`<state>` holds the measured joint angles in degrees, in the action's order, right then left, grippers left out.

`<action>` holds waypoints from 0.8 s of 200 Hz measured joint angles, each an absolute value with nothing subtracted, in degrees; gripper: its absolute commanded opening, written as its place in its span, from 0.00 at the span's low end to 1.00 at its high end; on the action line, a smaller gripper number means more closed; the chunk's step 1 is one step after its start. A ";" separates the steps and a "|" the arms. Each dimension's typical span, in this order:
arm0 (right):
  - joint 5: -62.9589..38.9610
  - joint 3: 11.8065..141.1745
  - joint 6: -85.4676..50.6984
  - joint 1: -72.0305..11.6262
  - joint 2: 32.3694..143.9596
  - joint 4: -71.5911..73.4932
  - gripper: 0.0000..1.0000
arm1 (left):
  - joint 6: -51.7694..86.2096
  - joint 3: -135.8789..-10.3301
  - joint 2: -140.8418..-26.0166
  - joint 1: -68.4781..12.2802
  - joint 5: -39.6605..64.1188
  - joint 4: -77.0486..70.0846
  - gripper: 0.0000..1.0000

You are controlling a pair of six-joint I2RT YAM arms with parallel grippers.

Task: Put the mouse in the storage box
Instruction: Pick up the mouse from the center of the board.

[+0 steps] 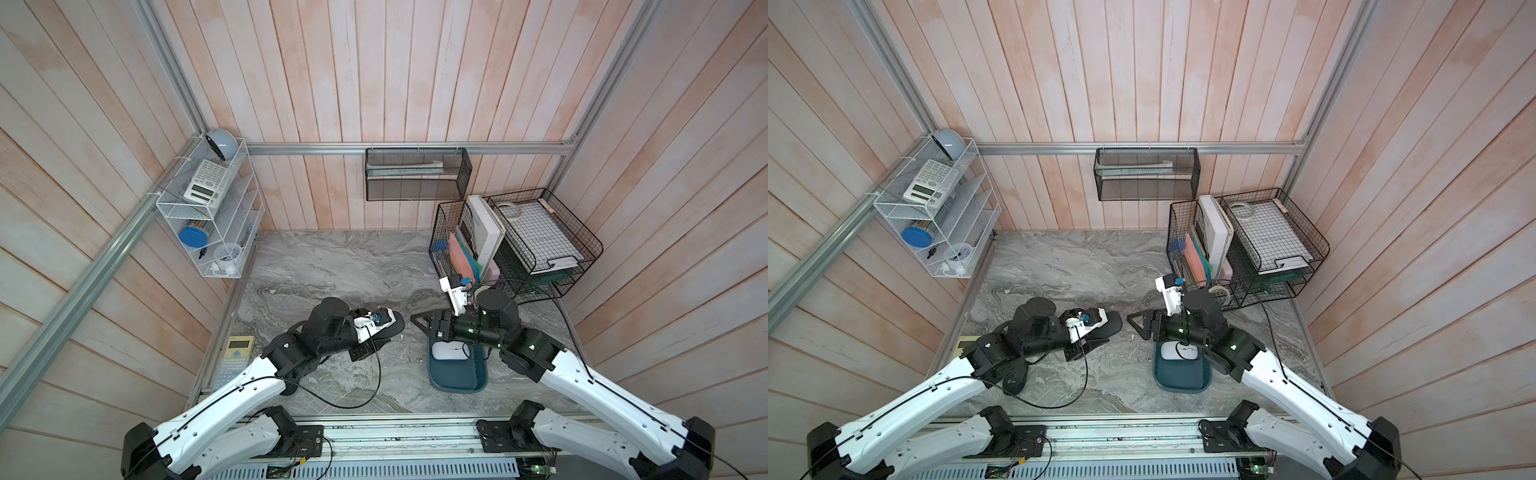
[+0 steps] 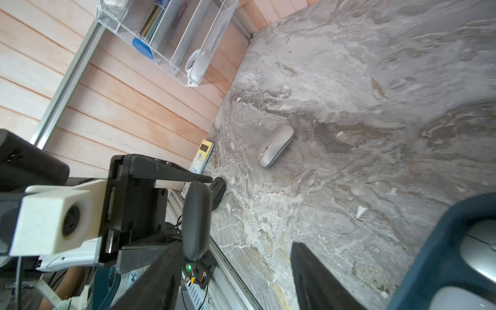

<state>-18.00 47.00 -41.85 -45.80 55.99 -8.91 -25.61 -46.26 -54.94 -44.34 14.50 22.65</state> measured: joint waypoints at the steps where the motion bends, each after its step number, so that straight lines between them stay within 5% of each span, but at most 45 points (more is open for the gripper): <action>1: -17.98 47.07 -41.85 -45.87 56.14 -8.84 0.69 | -25.63 -46.26 -54.94 -44.34 14.50 22.65 0.45; 160: -19.62 50.83 -48.49 -54.17 72.62 1.78 0.49 | -25.96 -45.87 -54.35 -44.38 13.04 22.70 0.46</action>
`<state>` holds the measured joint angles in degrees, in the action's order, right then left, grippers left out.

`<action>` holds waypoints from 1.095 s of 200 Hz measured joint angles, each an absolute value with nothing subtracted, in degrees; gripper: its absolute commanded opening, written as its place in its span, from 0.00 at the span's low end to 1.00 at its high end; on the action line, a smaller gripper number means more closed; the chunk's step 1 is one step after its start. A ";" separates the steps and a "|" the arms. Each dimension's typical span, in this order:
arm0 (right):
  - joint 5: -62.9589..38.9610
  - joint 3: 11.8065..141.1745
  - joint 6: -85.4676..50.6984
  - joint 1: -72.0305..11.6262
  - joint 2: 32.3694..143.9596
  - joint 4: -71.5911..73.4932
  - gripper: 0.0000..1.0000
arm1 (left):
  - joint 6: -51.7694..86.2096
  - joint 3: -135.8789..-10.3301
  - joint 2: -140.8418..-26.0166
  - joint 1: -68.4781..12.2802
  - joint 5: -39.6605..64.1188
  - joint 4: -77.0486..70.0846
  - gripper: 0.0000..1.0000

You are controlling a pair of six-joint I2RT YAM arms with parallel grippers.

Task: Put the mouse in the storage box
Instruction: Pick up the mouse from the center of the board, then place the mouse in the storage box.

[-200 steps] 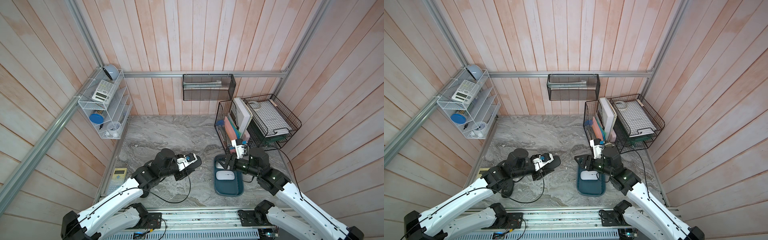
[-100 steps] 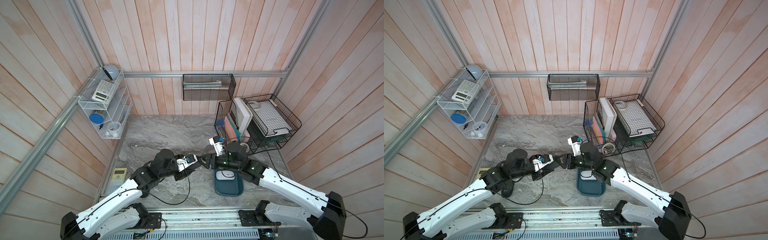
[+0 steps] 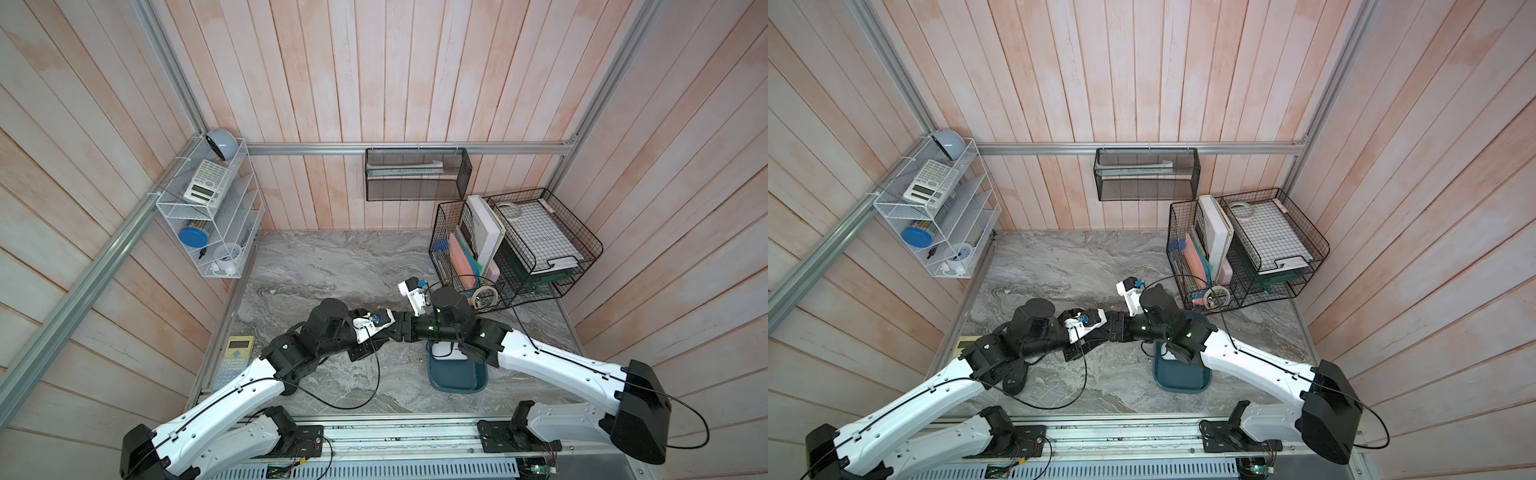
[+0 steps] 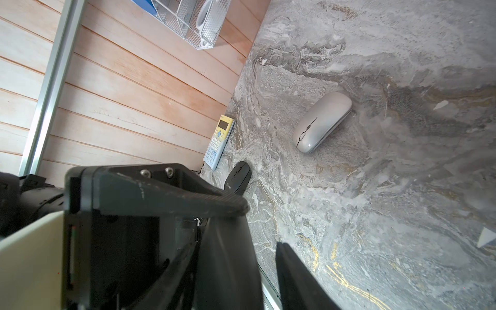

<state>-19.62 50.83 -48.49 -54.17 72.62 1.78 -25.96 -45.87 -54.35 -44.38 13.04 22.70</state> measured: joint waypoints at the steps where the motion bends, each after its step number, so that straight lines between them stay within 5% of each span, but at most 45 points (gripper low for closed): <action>1: -19.62 50.83 -48.49 -54.22 72.64 1.78 0.48 | -25.96 -45.84 -54.35 -44.38 13.02 22.70 0.46; 93: -19.81 51.40 -49.65 -54.72 73.30 2.48 0.28 | -25.93 -45.84 -54.35 -44.38 12.36 22.65 0.53; 108: -19.73 51.68 -49.50 -54.72 73.30 2.07 0.27 | -25.93 -45.84 -54.30 -44.38 12.34 22.48 0.66; 121: -19.53 51.81 -49.32 -54.72 73.30 1.80 0.27 | -26.09 -45.84 -54.30 -44.38 12.25 22.26 1.00; 219: -17.82 52.03 -47.31 -52.60 72.38 -2.24 0.27 | -25.93 -45.47 -52.75 -44.42 11.51 21.63 1.00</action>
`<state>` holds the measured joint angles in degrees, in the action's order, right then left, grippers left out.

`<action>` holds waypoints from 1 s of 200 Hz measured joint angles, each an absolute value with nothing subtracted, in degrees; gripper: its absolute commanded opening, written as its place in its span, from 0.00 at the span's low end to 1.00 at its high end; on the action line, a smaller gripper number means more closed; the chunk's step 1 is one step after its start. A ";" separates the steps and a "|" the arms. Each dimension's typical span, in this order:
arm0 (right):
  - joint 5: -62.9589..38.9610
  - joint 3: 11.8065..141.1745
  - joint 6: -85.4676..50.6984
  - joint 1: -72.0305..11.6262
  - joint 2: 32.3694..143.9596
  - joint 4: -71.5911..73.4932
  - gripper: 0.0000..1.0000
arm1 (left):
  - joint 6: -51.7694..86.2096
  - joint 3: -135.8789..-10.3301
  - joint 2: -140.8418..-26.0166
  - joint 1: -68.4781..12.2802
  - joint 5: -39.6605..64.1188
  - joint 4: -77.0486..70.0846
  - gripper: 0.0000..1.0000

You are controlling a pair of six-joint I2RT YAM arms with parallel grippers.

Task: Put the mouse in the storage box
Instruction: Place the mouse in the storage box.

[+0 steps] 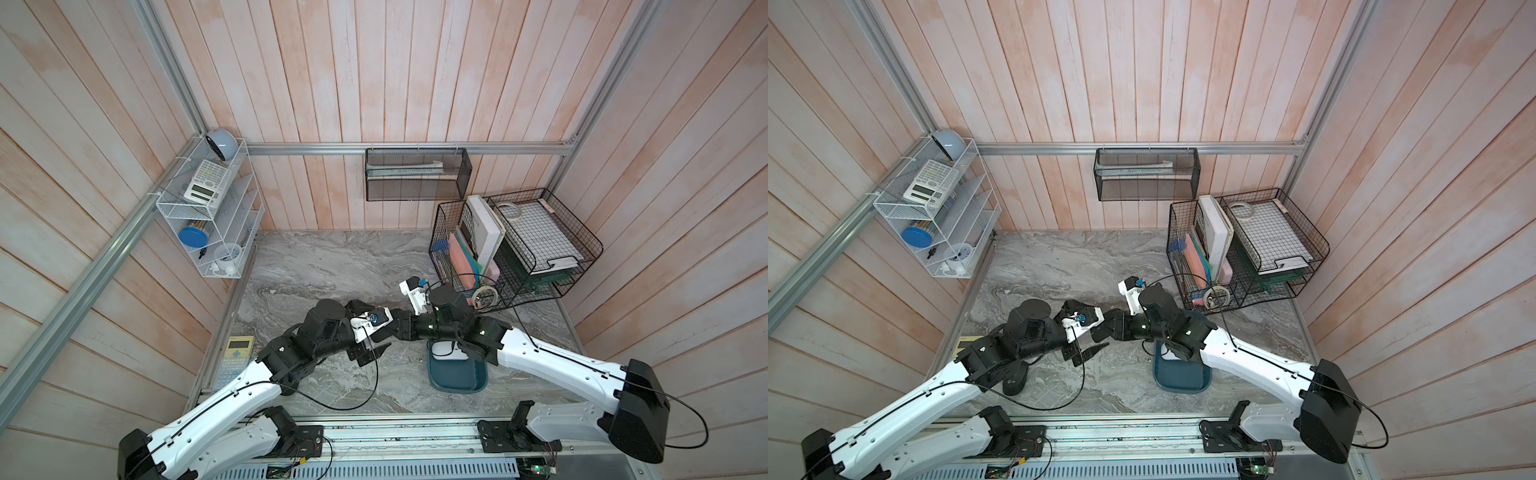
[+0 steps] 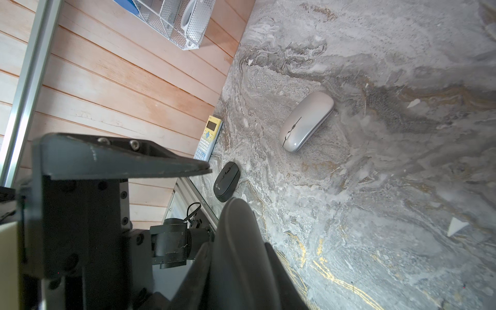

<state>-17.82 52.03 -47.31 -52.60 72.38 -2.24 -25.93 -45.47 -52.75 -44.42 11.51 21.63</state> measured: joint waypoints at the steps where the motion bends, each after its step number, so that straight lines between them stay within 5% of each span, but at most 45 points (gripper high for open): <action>1: -17.82 52.03 -47.31 -52.56 72.34 -2.28 0.27 | -25.93 -45.47 -52.75 -44.42 11.51 21.63 1.00; 126: -18.76 43.97 -41.69 -28.29 53.30 -16.25 0.27 | -25.93 -45.30 -51.88 -44.42 10.02 21.63 1.00; 200: -17.43 35.18 -40.07 -26.33 45.63 -26.44 0.27 | -25.93 -45.30 -51.88 -44.42 10.02 21.65 1.00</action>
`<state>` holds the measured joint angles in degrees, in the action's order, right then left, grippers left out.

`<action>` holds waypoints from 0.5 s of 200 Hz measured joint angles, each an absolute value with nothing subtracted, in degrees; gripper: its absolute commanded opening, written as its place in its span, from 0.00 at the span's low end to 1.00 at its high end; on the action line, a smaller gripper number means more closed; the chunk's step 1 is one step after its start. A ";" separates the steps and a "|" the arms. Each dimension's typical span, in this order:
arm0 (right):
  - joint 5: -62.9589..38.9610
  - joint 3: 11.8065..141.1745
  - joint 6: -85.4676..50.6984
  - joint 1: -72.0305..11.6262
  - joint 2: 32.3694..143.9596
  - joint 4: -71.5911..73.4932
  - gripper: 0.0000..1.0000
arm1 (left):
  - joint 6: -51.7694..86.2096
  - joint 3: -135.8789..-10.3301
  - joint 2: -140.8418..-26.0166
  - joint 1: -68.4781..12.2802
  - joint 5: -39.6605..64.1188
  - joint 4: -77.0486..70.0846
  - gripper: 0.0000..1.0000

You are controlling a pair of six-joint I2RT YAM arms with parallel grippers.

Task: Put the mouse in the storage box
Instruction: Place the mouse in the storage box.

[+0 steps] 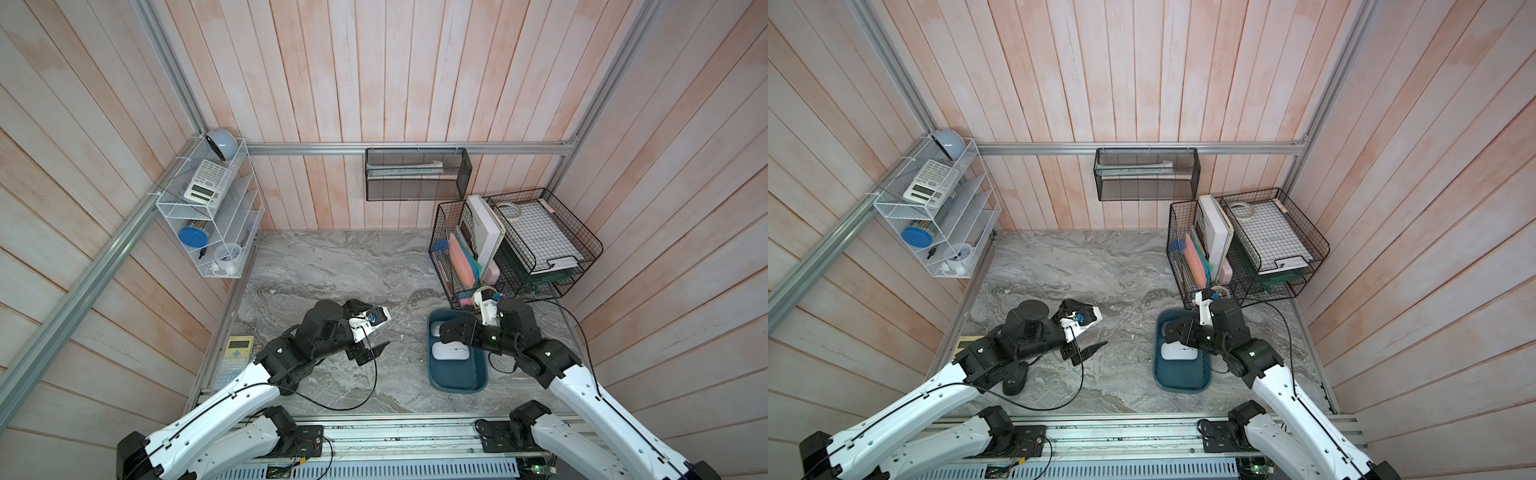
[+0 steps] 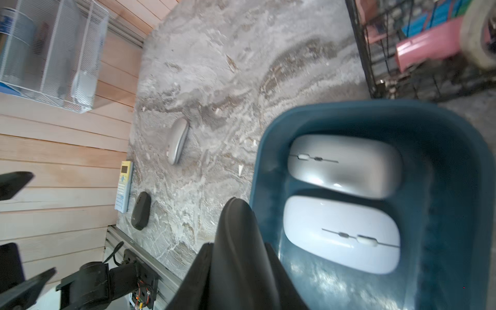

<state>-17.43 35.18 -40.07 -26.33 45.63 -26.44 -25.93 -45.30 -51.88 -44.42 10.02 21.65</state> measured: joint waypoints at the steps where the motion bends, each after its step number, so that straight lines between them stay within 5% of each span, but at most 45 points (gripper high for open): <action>1: -17.41 35.07 -40.07 -26.33 45.60 -26.50 0.27 | -25.93 -45.30 -51.88 -44.42 10.02 21.63 1.00; 100: -10.68 30.63 -44.01 -36.71 51.11 -26.20 0.27 | -25.93 -45.30 -51.90 -44.42 10.02 21.71 1.00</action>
<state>-10.68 30.63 -44.01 -36.71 51.11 -26.20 -25.93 -45.30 -51.90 -44.42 10.02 21.71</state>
